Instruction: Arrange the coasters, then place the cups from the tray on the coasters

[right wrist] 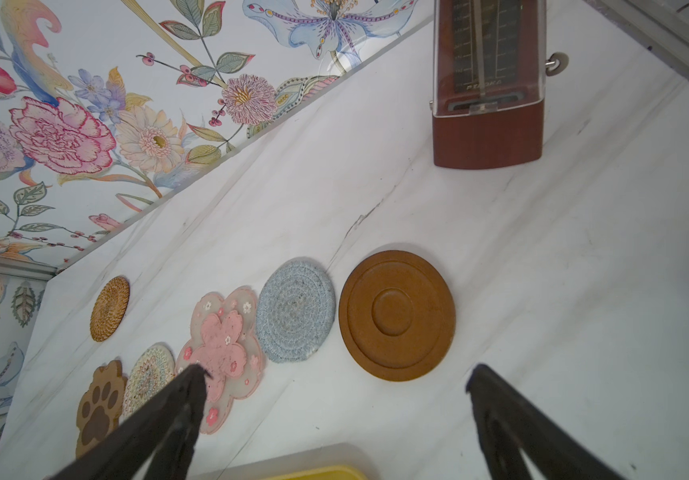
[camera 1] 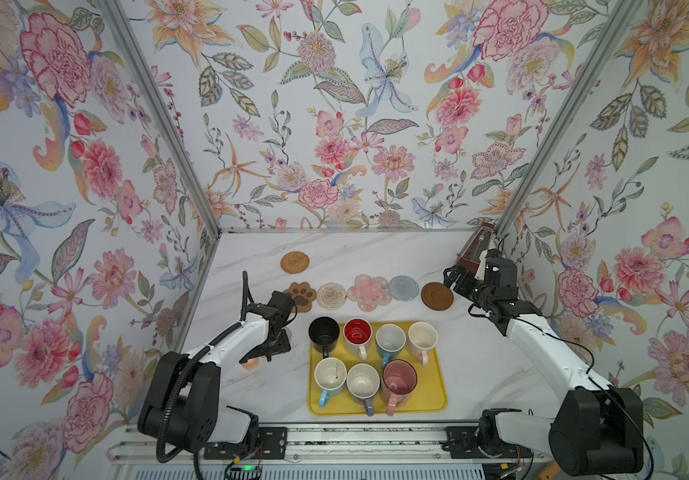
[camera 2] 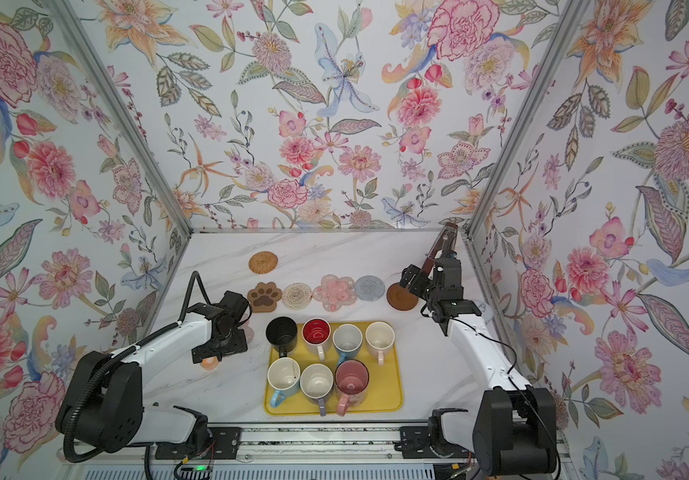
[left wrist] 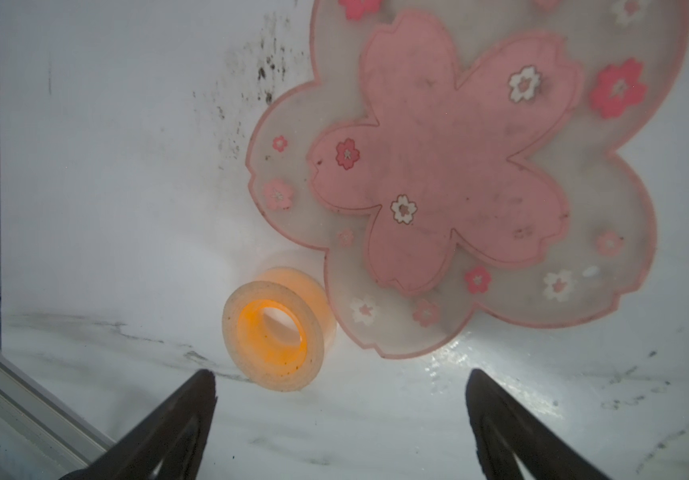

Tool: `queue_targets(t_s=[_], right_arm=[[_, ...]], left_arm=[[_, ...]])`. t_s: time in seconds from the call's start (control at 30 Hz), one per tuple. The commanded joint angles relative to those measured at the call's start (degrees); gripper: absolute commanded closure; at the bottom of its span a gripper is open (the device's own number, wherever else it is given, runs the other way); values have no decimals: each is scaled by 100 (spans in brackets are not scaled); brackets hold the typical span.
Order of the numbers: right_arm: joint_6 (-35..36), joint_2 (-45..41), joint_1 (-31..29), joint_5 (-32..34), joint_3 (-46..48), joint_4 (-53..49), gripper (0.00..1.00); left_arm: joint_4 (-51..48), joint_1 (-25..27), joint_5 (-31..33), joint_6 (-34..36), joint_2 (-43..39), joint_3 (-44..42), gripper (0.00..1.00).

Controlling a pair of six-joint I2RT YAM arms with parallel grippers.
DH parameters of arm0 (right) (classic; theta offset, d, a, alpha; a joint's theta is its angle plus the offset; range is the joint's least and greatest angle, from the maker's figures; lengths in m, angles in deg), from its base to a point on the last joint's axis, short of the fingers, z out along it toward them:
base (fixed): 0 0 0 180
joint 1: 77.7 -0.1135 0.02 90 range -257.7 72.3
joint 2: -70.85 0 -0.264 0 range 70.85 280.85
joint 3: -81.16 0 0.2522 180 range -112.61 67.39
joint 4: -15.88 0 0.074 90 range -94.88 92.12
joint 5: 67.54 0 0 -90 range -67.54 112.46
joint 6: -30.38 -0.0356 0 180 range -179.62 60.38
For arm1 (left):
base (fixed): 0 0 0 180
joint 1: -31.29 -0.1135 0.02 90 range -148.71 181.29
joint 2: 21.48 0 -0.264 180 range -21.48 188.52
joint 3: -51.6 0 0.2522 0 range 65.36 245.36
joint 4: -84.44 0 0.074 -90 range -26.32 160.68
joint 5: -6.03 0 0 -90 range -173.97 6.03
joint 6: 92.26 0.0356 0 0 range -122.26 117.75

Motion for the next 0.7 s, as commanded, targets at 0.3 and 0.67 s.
queue_targets(t_s=[0.3,0.67], right_arm=[[128,-119,-7,59,-98,-120,1],[129,-145,-7,96,-126,-195,1]], left_arm=[[416,-35,-67,135,501,-93,3],[1020,-473,-188,436,545,-73,3]])
